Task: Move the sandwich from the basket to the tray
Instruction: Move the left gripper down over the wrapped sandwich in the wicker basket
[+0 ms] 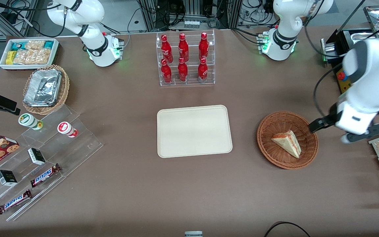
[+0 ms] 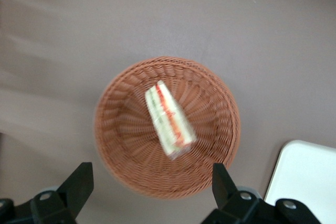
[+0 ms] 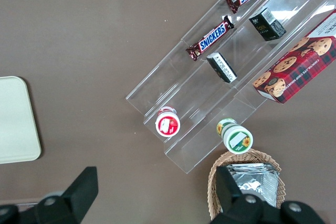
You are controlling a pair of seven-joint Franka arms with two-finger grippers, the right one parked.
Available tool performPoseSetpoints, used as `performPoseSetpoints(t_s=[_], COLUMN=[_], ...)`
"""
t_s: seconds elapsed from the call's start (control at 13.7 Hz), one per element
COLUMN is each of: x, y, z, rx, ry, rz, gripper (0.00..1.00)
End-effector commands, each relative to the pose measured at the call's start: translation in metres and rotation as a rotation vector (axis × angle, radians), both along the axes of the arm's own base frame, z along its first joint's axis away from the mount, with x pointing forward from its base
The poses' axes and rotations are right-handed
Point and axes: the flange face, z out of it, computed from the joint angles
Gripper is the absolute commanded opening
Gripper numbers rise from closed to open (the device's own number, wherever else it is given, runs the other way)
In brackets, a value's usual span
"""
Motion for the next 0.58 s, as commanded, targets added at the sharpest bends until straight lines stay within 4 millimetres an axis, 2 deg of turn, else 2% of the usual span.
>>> performPoseSetpoints(t_s=[0.0,0.15,0.36,0.51], x=[-0.018,-0.019,-0.026,-0.028], y=[0.0,-0.011,-0.02,-0.021], z=[-0.034,-0.066,-0.118,-0.138], rx=[-0.025,-0.041,-0.052,-0.055], ry=[-0.035,-0.041,-0.032,-0.025], rz=[0.211,0.323,0.387,0.404], gripper=[1.0,1.0,1.0,1.0])
